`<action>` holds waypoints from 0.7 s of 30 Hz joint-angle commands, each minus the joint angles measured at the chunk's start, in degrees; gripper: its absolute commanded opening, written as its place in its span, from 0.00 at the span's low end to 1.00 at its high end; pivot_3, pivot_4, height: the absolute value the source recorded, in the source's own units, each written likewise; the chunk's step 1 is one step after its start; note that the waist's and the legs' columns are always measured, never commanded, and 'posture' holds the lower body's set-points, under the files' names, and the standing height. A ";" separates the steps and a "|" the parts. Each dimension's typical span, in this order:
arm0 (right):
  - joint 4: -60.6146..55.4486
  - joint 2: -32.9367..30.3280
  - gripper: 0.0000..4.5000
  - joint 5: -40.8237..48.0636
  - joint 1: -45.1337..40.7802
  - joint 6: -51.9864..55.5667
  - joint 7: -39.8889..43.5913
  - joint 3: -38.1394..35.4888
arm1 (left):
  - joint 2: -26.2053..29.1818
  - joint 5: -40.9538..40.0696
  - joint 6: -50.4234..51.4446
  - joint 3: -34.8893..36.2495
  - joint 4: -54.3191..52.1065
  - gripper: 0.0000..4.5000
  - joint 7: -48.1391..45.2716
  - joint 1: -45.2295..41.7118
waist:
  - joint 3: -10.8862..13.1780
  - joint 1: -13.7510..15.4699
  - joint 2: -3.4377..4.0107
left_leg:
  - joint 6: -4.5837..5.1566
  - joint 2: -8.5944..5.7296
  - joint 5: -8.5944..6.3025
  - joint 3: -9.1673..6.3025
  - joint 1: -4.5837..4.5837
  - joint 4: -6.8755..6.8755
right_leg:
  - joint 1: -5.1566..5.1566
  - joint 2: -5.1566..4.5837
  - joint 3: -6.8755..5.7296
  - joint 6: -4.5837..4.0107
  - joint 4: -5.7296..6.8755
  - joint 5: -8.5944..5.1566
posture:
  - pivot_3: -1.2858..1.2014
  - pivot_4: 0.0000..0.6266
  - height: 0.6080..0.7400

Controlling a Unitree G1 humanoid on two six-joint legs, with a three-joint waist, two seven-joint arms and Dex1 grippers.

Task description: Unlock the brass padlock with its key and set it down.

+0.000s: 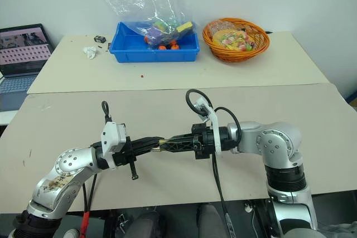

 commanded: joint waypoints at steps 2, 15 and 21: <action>-1.12 -0.14 0.03 2.36 -1.64 -0.81 -0.99 -2.05 | -0.46 0.41 -0.19 0.09 -0.80 0.01 0.17 -1.43 | 0.00 0.08 0.00 | 0.00 0.00 0.00 0.00 0.00 0.02 | 0.00 0.00 0.00 0.00 0.00 0.00 | 0.52 0.24 0.96; 4.32 2.40 0.03 1.84 -4.89 -0.88 -6.59 -3.46 | -0.81 0.48 0.30 0.17 -1.21 0.01 0.63 -1.69 | 0.00 0.03 0.00 | -0.02 -0.01 0.01 0.00 0.02 0.23 | 0.00 0.00 0.04 -0.01 0.04 0.01 | 0.52 0.24 0.96; 6.57 3.11 0.03 4.19 -6.25 0.24 -7.61 -5.70 | -0.74 0.58 -0.04 0.29 -0.80 0.01 0.40 -1.30 | 0.00 -0.03 0.00 | -0.02 -0.01 0.01 0.00 0.02 0.23 | 0.00 0.00 0.04 -0.01 0.04 0.01 | 0.52 0.24 0.96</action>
